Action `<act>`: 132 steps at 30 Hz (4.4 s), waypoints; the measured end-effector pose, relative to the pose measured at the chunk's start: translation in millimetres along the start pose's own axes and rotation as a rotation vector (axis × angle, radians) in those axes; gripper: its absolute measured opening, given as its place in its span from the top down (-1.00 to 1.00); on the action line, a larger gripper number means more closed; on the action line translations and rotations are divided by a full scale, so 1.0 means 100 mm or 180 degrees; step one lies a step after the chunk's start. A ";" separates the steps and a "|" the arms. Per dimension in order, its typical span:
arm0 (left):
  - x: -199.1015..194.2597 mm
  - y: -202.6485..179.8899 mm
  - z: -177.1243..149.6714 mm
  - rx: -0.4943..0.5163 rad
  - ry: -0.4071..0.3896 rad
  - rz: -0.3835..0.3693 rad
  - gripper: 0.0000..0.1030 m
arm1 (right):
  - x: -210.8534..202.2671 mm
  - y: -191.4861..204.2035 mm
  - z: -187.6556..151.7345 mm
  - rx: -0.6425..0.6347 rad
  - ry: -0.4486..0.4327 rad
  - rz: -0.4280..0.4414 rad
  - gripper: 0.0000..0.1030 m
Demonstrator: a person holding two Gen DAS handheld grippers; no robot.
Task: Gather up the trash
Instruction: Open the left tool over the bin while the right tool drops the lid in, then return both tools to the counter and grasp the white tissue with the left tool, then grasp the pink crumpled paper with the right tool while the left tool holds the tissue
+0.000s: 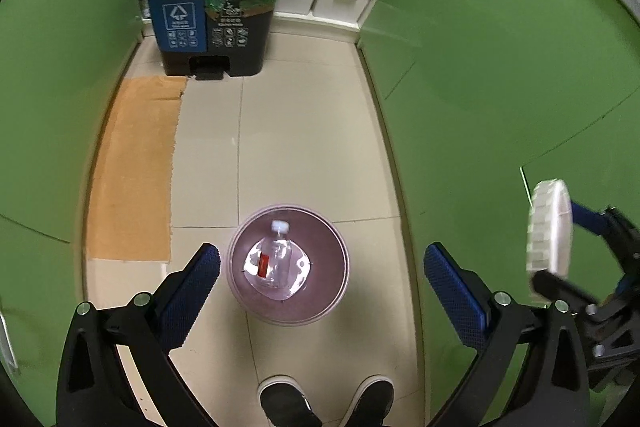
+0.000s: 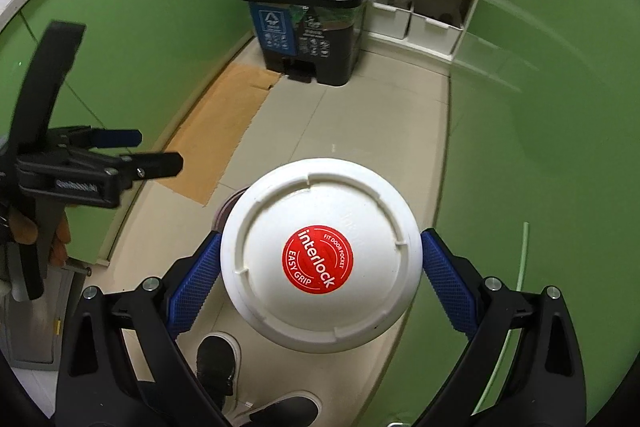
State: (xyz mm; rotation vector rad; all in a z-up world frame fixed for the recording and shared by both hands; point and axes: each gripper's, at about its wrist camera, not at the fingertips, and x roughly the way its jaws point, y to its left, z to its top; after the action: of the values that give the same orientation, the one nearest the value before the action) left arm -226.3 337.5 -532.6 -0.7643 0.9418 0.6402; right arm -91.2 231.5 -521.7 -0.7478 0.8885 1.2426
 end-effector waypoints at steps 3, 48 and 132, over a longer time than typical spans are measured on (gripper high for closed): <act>-0.17 0.14 0.00 -0.0090 -0.0091 0.0037 -0.90 | 0.07 0.14 0.05 -0.0077 0.0028 0.0091 -0.84; -3.27 -1.47 0.75 0.0513 -0.0629 0.0070 -0.90 | -3.06 -0.07 0.88 0.0306 -0.0256 -0.0011 -0.94; -2.42 -6.16 -0.30 0.3136 0.0499 -0.0965 0.45 | -5.50 -3.27 -2.14 0.2905 -0.0411 -0.1394 -0.94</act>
State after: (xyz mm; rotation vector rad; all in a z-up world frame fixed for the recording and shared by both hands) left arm 122.2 -77.7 -152.6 -0.0568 1.1027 -0.1829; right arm 148.7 -268.6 -136.8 -0.1019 0.9917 0.3986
